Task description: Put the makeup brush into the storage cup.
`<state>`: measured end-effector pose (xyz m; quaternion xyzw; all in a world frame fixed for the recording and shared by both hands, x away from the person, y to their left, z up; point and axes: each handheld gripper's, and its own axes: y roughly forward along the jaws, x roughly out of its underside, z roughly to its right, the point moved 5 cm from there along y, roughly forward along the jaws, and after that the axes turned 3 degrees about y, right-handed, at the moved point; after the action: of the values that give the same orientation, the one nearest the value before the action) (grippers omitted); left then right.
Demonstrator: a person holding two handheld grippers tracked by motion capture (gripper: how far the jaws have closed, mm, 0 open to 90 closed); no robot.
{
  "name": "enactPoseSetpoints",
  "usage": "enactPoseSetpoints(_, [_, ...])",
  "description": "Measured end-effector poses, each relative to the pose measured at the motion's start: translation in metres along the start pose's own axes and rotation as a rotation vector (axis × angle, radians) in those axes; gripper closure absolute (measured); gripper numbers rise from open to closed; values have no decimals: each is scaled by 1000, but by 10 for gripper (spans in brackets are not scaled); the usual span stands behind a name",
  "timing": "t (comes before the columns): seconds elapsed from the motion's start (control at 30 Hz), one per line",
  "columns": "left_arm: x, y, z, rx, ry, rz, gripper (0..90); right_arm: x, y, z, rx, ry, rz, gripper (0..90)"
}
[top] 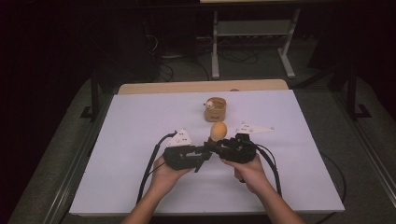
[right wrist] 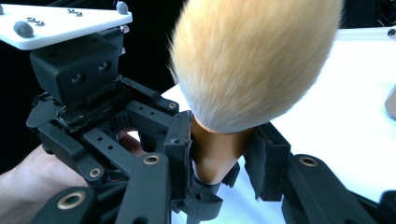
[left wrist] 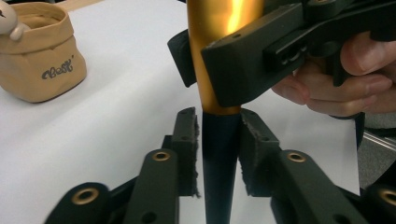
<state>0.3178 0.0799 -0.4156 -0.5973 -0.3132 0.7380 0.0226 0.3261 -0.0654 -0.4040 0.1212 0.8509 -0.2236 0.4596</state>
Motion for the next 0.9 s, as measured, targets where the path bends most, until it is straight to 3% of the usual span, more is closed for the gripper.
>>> enactPoseSetpoints(0.47, [0,-3,-2,12,28,6,463,-4,-5,2,46,-61,17,632])
enactPoseSetpoints(0.67, [1,-6,-1,32,28,11,390,-6,-8,4,78,-86,11,632])
enactPoseSetpoints(0.9, [1,-17,0,27,59,22,290,-6,-11,6,108,-119,-6,632])
